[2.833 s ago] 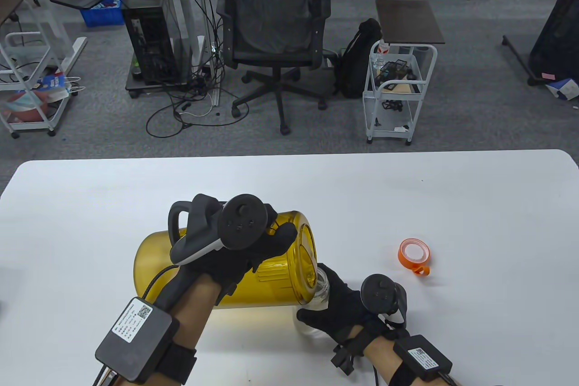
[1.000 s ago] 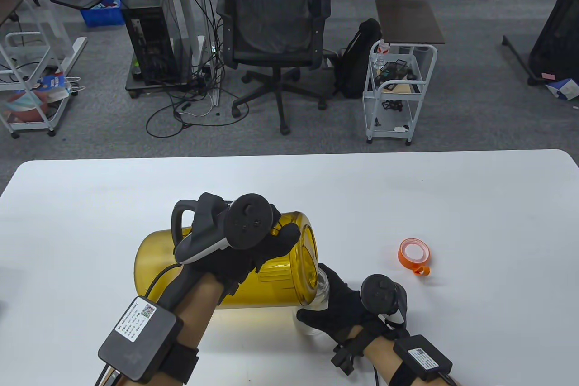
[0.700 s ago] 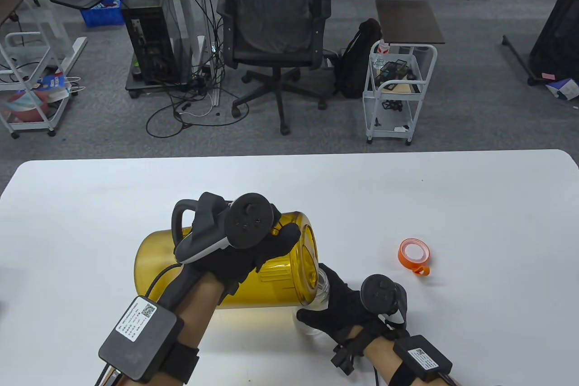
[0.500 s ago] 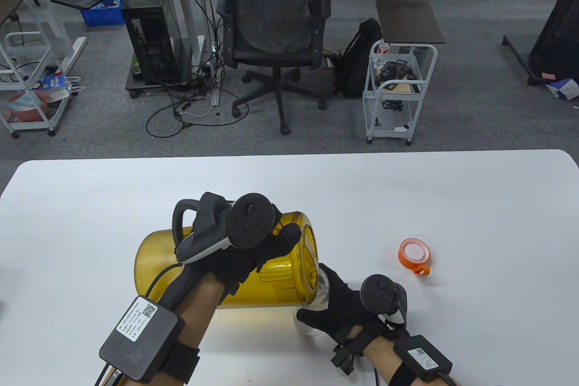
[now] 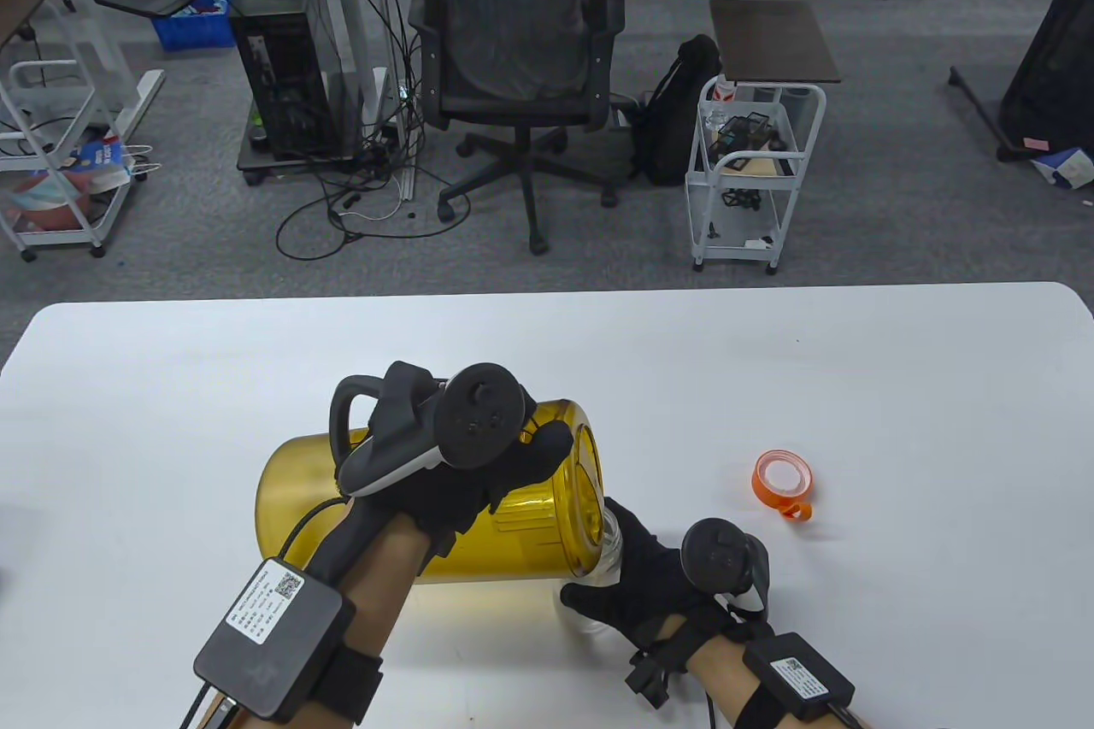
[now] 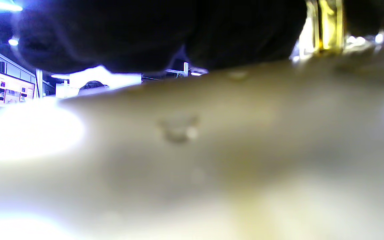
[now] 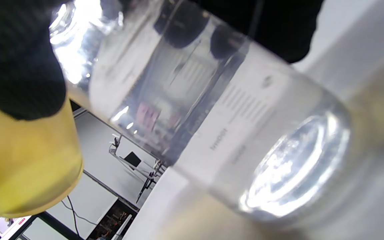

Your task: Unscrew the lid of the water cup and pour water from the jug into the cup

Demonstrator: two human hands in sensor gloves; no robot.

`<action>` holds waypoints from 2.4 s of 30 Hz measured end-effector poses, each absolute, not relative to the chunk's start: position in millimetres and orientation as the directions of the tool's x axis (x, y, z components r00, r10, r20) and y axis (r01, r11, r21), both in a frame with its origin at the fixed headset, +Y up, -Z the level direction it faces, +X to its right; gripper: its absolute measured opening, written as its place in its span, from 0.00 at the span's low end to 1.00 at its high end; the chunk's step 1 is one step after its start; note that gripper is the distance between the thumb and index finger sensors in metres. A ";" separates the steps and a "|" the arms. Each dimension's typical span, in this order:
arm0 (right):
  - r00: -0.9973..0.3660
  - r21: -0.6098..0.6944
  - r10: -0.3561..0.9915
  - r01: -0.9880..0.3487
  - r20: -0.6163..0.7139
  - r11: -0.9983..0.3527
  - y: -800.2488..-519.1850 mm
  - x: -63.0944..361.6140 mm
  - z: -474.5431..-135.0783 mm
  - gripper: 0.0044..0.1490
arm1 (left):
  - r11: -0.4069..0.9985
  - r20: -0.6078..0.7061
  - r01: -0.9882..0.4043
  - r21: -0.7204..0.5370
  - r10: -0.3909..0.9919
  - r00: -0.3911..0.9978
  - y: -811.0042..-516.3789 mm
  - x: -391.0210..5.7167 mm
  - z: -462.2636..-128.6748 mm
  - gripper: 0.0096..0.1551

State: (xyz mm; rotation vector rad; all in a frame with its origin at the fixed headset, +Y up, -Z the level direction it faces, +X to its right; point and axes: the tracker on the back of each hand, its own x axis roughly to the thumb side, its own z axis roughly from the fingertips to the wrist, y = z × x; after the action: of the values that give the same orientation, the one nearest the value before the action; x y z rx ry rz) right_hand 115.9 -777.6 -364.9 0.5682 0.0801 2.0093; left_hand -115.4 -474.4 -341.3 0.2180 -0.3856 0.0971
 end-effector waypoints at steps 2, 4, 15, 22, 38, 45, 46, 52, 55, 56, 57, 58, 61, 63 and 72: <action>-0.387 0.291 0.850 -0.819 0.359 -0.495 -777.5 115.9 -364.9 0.71 | 0.972 0.385 -0.132 0.195 0.048 0.922 -474.3 -114.6 -340.8 0.38; -0.387 0.290 0.849 -0.819 0.359 -0.496 -777.6 116.0 -364.9 0.71 | 0.972 0.387 -0.128 0.197 0.043 0.921 -474.1 -113.8 -340.5 0.38; -0.387 0.288 0.849 -0.819 0.361 -0.496 -777.7 116.1 -364.7 0.71 | 0.972 0.387 -0.124 0.199 0.038 0.921 -473.6 -112.3 -340.3 0.38; -0.387 0.288 0.848 -0.818 0.362 -0.497 -777.7 116.3 -364.7 0.71 | 0.974 0.392 -0.105 0.203 0.017 0.920 -472.1 -106.3 -339.8 0.39; -0.387 0.289 0.848 -0.818 0.363 -0.497 -777.4 116.4 -364.8 0.71 | 0.977 0.397 -0.087 0.197 0.001 0.918 -470.9 -102.0 -339.8 0.40; -0.388 0.289 0.846 -0.817 0.365 -0.500 -777.4 116.4 -365.0 0.71 | 0.978 0.393 -0.086 0.189 0.005 0.920 -470.6 -101.9 -339.9 0.40; -0.388 0.289 0.846 -0.817 0.365 -0.500 -777.4 116.4 -365.0 0.71 | 0.978 0.392 -0.085 0.188 0.005 0.920 -470.5 -101.8 -339.9 0.40; -0.389 0.288 0.847 -0.817 0.363 -0.499 -777.4 116.5 -364.8 0.71 | 0.979 0.386 -0.085 0.186 0.007 0.923 -470.5 -102.2 -339.8 0.40; -0.389 0.287 0.846 -0.817 0.363 -0.499 -777.3 116.5 -364.7 0.71 | 0.979 0.386 -0.085 0.187 0.006 0.922 -470.4 -102.0 -339.8 0.40; -0.389 0.287 0.846 -0.817 0.363 -0.499 -777.4 116.5 -364.7 0.71 | 0.979 0.385 -0.085 0.185 0.007 0.923 -470.3 -101.9 -339.9 0.40; -0.389 0.287 0.847 -0.818 0.363 -0.499 -777.4 116.5 -364.6 0.71 | 0.980 0.385 -0.085 0.182 0.009 0.923 -470.3 -101.9 -340.0 0.40; -0.389 0.287 0.846 -0.818 0.363 -0.499 -777.4 116.5 -364.6 0.71 | 0.979 0.385 -0.086 0.183 0.009 0.923 -470.3 -102.0 -340.1 0.40; -0.389 0.287 0.846 -0.817 0.364 -0.499 -777.4 116.5 -364.6 0.71 | 0.980 0.386 -0.088 0.181 0.012 0.922 -470.2 -102.3 -340.1 0.40; -0.390 0.287 0.846 -0.817 0.364 -0.500 -777.3 116.5 -364.6 0.71 | 0.979 0.388 -0.090 0.183 0.012 0.922 -470.4 -102.5 -339.9 0.40; -0.391 0.286 0.845 -0.817 0.365 -0.501 -777.3 116.4 -364.7 0.71 | 0.980 0.391 -0.087 0.181 0.010 0.920 -470.4 -101.6 -339.9 0.40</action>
State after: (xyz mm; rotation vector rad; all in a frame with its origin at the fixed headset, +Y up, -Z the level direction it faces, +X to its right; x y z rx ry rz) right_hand 116.4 -777.3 -364.7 0.5729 0.0723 2.0167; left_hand -101.6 -470.4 -339.9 0.1970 -0.3997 0.0500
